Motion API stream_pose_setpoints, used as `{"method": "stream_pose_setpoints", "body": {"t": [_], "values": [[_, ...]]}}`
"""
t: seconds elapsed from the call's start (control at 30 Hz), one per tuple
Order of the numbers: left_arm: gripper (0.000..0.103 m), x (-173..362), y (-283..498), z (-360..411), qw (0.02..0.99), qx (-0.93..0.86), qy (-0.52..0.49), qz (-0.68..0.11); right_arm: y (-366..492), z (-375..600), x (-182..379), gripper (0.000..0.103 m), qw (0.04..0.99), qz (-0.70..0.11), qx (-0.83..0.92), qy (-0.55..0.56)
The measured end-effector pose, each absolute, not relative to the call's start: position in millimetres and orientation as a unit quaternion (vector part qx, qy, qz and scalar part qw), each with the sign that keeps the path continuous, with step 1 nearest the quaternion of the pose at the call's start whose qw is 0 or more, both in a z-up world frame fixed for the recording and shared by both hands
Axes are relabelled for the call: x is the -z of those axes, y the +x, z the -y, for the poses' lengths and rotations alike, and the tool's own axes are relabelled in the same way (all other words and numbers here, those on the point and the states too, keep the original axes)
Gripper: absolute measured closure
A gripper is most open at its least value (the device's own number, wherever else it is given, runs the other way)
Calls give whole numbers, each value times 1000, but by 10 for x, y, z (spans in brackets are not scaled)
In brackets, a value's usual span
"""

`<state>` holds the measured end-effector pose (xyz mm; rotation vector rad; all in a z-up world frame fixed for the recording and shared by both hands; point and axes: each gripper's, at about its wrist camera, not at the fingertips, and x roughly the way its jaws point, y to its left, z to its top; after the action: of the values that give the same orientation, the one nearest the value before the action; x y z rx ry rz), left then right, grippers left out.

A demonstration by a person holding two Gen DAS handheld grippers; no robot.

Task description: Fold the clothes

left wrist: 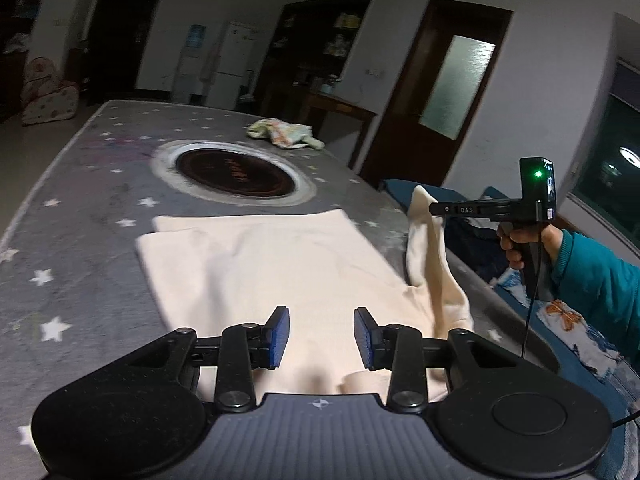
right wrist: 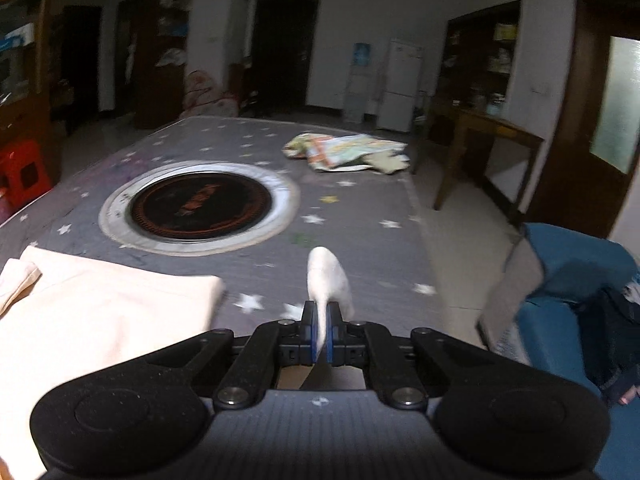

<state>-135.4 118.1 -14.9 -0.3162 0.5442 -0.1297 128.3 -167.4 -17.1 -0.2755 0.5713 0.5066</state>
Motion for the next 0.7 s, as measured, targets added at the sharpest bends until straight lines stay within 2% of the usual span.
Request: {"method": "stream_pose_setpoints", "body": {"t": [0.43, 0.7], "values": [[60, 229, -983, -486, 932, 170, -142, -286, 951, 2634, 332, 99, 935, -308, -141, -101], [58, 493, -860, -213, 909, 209, -150, -329, 816, 2643, 287, 93, 933, -306, -167, -89]]}}
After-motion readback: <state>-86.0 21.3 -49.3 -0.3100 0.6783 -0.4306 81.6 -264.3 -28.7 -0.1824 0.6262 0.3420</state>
